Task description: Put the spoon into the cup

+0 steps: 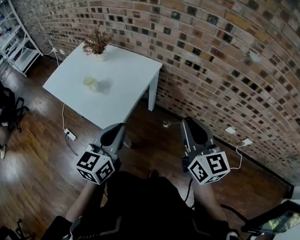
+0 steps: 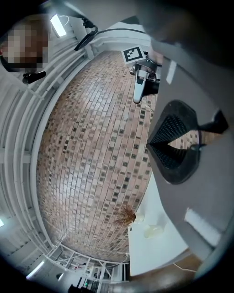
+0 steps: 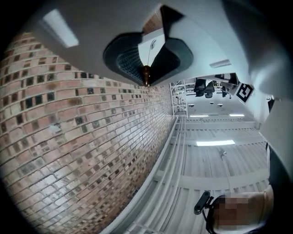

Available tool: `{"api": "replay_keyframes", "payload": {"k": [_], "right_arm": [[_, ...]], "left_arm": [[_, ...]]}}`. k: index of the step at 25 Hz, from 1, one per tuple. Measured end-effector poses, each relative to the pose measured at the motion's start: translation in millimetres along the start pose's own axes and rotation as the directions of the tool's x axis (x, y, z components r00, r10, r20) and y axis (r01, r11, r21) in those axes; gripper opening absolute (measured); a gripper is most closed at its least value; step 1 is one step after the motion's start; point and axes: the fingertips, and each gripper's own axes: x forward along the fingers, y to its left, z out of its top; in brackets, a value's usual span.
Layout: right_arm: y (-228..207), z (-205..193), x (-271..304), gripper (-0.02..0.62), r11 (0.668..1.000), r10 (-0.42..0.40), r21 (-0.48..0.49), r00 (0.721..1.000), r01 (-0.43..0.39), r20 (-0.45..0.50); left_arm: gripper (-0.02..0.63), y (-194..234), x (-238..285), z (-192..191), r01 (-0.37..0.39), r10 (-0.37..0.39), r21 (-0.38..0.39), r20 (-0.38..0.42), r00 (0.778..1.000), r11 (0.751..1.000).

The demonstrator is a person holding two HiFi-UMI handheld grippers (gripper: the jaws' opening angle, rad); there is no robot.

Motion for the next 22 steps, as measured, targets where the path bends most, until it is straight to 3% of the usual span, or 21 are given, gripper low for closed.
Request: {"api": "replay_keyframes", "payload": {"k": [6, 14, 22], "right_arm": [[25.6, -2.2, 38.1, 0.05, 1.0, -0.009, -0.002, 1.0, 0.009, -0.006], [79.4, -11.2, 95.2, 0.05, 0.996, -0.086, 0.03, 0.996, 0.086, 0.013], [128.0, -20.0, 139.6, 0.051, 0.994, -0.103, 0.024, 0.994, 0.103, 0.019]], "left_arm": [[-0.005, 47.2, -13.4, 11.8, 0.0, 0.0, -0.01, 0.007, 1.0, 1.0], [-0.005, 126.3, -40.7, 26.2, 0.069, -0.069, -0.008, -0.007, 0.998, 0.998], [-0.006, 188.1, -64.9, 34.0, 0.101, -0.101, -0.018, 0.011, 0.995, 0.995]]}}
